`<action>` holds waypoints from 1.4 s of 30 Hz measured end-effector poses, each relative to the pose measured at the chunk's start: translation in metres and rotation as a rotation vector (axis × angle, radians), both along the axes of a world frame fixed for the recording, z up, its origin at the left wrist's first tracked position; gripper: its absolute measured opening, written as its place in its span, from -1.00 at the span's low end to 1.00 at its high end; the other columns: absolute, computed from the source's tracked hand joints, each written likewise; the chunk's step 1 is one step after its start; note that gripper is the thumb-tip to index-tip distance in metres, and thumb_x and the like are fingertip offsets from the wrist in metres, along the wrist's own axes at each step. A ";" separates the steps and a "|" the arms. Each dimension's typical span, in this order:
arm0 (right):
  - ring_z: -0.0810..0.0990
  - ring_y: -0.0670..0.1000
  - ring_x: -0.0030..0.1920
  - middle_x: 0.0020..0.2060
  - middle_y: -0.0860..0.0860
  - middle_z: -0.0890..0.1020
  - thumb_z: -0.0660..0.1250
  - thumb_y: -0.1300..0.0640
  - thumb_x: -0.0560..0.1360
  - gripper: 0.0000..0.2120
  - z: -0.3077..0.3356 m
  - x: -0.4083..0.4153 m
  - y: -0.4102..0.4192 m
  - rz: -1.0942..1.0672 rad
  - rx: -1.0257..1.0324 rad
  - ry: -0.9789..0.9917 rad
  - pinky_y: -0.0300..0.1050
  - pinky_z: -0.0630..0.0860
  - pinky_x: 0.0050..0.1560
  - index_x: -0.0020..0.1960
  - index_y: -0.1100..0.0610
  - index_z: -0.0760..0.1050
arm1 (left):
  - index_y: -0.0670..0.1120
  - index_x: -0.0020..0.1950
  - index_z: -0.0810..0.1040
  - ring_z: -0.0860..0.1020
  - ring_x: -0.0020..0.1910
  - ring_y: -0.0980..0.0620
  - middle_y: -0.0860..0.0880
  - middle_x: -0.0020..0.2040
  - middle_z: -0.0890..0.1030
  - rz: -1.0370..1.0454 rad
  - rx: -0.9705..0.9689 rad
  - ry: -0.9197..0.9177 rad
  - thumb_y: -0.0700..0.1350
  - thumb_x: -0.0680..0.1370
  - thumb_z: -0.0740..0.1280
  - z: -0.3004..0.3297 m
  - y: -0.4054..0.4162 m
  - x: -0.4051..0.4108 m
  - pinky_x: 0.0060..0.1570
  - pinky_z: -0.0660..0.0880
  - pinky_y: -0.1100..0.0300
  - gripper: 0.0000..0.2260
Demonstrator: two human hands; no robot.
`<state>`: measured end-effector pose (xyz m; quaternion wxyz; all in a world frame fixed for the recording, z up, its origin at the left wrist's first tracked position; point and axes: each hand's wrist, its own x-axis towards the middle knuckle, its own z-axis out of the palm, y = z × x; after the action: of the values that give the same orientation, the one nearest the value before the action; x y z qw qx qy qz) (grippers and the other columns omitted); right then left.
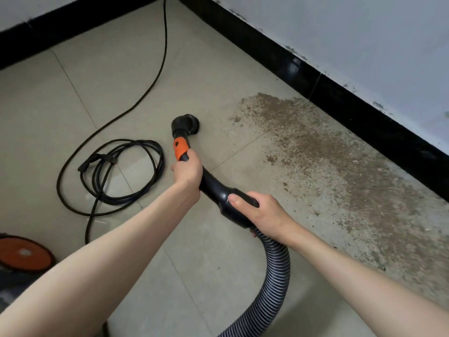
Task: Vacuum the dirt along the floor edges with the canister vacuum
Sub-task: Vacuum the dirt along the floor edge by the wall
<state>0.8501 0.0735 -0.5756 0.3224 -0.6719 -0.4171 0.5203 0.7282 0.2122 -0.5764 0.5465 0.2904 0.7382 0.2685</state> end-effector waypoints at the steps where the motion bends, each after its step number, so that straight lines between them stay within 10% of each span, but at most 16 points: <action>1: 0.51 -0.02 -0.58 -0.52 -0.06 0.52 0.35 -0.24 0.48 -0.58 0.000 -0.002 0.006 -0.026 0.003 -0.003 -0.22 0.39 -0.52 -0.25 0.13 0.48 | -0.25 0.44 0.20 0.51 0.21 -0.22 -0.24 0.28 0.47 -0.025 0.014 0.012 0.13 0.60 0.14 0.001 0.008 0.003 0.24 0.46 -0.07 -0.43; 22: 0.50 -0.07 -0.59 -0.46 -0.01 0.55 0.37 -0.27 0.45 -0.52 0.011 0.061 0.027 0.020 0.034 -0.148 -0.22 0.42 -0.57 -0.20 0.19 0.51 | -0.22 0.47 0.18 0.43 0.31 -0.20 -0.21 0.37 0.40 -0.090 -0.013 -0.030 0.06 0.64 0.07 -0.005 0.029 0.064 0.31 0.39 -0.02 -0.50; 42: 0.51 -0.05 -0.62 -0.59 -0.10 0.48 0.36 -0.27 0.46 -0.52 -0.008 0.109 0.058 -0.260 0.054 -0.056 -0.34 0.28 -0.61 -0.36 0.10 0.39 | -0.14 0.30 0.35 0.54 0.02 -0.10 -0.10 -0.02 0.50 -0.328 0.045 -0.029 0.10 0.62 0.07 -0.006 0.082 0.161 0.16 0.51 0.01 -0.61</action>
<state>0.9595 0.1311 -0.5841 0.3933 -0.7256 -0.3491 0.4438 0.8893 0.2946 -0.5828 0.5870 0.4151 0.6668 0.1962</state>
